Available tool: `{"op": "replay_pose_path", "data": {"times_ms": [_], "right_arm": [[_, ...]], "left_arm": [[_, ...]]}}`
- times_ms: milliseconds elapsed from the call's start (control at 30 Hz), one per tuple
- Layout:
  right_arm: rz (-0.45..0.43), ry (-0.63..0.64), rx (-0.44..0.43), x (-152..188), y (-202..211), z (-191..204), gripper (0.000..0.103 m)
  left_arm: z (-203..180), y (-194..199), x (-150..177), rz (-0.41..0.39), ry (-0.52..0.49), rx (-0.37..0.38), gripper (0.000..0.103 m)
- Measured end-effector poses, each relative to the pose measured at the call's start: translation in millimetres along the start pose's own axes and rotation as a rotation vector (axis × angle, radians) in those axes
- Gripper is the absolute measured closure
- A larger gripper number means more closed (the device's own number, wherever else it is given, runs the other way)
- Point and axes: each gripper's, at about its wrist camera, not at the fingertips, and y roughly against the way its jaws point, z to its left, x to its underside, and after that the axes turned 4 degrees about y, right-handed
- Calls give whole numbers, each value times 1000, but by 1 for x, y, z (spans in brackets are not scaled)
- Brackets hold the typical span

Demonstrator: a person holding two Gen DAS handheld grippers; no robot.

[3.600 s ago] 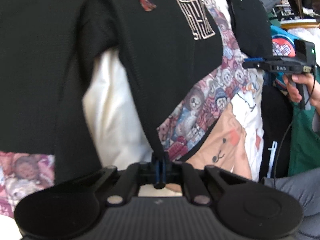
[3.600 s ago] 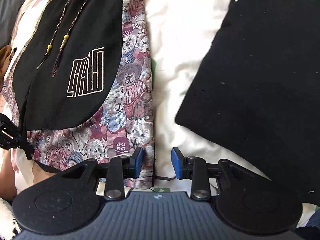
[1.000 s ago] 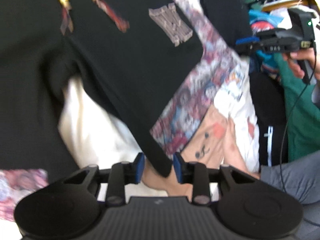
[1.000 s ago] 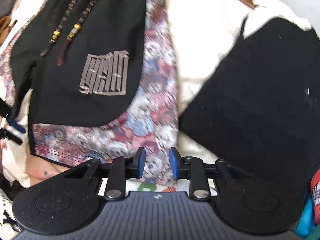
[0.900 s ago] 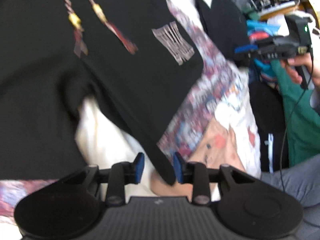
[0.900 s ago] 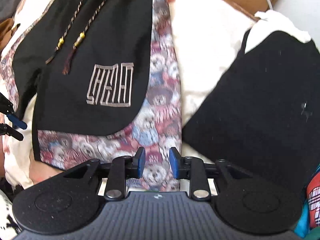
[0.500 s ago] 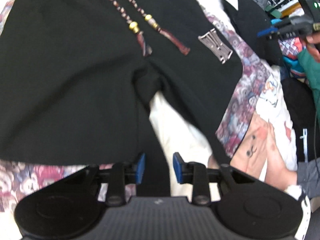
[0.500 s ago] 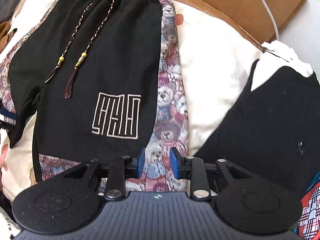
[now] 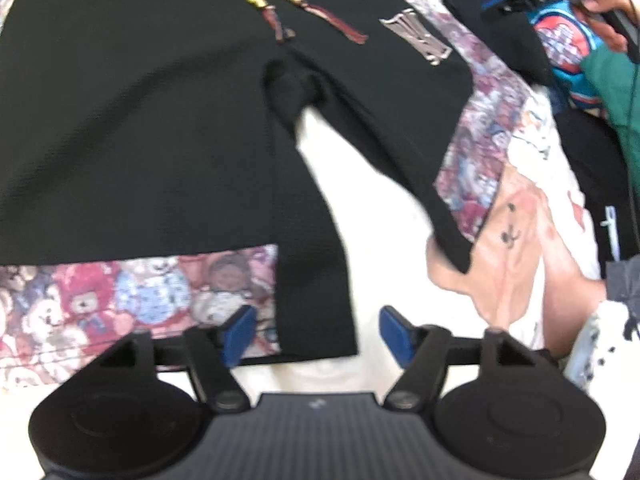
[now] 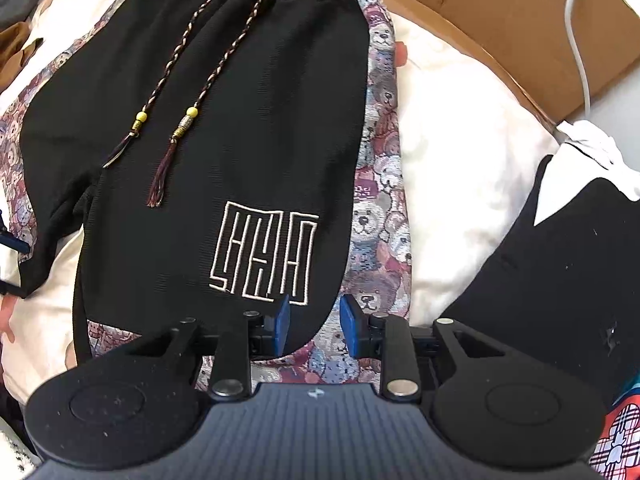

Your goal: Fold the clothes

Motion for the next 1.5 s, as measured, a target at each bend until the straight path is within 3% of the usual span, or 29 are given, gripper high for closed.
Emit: {"op": "replay_pose_path", "data": {"times_ms": [100,167,233,433,567,667,733,900,1067,1200,1333,1500], "right_arm": [[6,3,4,0,-1,1,71],[7,8,6,0,-2,2,71],[6,13,8,0,-2,2,71],[10,14,17,-2,-5,1,71],[19,19,24,0,-8,1,70],[18,10,22,2,-7,-2,70],[16,1,23,3,-7,-4,70],[9,-19,33,3,-8,-12,66],[-20,-40,38,0,-5,-19,66],[-42,-53,39,-2,-3,-24,66],[-62,-73,38,-8,-2,-28,66],[-124,-56,10,-19,6,-14,66]], "left_arm": [[-3,-3,1,-1,-10,-22,37],[0,-2,2,-3,11,-53,55],[7,0,0,23,33,-57,90],[16,7,2,109,29,-49,99],[18,1,14,178,15,-45,100],[20,6,11,169,43,24,99],[20,10,8,161,67,85,85],[13,21,-6,104,114,236,70],[7,26,-21,91,111,316,65],[-1,23,-30,67,71,252,60],[9,20,-32,50,113,193,61],[32,30,-35,-3,164,191,63]]}}
